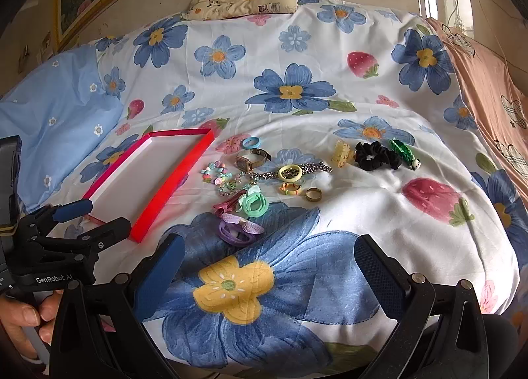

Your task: Organize jewelry

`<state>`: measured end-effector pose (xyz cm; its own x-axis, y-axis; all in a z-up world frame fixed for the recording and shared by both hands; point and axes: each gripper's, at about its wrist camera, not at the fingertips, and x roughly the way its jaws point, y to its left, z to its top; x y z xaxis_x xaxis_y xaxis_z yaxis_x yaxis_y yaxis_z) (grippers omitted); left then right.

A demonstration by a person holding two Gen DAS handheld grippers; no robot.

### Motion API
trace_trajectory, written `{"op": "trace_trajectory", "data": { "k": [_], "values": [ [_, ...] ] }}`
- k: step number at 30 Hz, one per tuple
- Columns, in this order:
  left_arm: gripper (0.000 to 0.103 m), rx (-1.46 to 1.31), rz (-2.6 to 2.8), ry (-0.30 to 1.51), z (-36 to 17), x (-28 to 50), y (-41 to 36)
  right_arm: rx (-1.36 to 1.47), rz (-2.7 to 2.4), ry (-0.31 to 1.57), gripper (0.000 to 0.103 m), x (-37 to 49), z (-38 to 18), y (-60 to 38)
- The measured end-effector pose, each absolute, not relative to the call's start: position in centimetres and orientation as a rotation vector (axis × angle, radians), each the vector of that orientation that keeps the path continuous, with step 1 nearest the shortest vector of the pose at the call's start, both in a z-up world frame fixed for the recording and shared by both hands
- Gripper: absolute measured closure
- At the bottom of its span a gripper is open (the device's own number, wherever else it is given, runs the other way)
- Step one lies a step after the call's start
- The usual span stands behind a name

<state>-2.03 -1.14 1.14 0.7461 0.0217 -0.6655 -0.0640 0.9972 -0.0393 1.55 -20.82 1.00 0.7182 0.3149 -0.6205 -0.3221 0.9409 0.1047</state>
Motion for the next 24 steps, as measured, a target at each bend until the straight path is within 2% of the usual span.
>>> {"op": "trace_trajectory", "data": {
  "k": [24],
  "values": [
    [0.001,-0.066,0.046,0.747,0.57,-1.5,-1.33,-0.009,0.379,0.682,0.001,1.65,0.89,-20.61]
  ]
}}
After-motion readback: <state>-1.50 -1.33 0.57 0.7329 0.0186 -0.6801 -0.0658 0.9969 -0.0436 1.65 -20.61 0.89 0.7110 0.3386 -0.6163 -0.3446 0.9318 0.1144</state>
